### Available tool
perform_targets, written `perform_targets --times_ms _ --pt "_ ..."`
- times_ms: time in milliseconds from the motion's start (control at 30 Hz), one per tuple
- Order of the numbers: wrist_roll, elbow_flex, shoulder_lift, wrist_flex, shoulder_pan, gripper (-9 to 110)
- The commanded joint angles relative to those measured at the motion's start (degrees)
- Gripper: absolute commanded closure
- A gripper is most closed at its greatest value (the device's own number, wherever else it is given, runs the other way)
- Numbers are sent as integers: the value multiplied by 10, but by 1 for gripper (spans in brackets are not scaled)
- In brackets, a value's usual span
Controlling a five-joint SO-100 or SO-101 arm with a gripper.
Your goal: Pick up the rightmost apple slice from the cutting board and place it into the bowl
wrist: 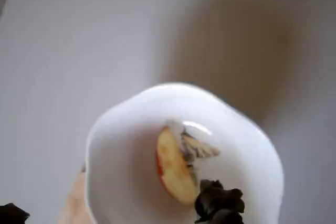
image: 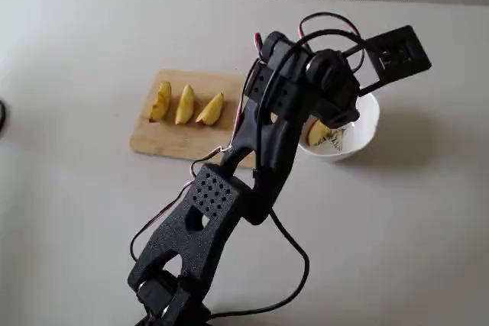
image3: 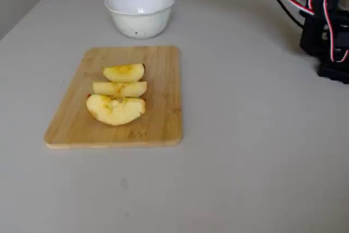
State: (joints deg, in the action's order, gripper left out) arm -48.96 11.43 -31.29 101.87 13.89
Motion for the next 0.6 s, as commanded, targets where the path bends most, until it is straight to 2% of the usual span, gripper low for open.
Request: perform_targets --times_ms 0,133,267,533,567 --pt "91 33 -149 23 -17 61" --pt "183 -2 -289 25 -38 62" --pt "223 -105 -468 25 -83 62" --pt "271 -403 -867 22 -258 70" --pt "284 -441 -910 20 -279 75"
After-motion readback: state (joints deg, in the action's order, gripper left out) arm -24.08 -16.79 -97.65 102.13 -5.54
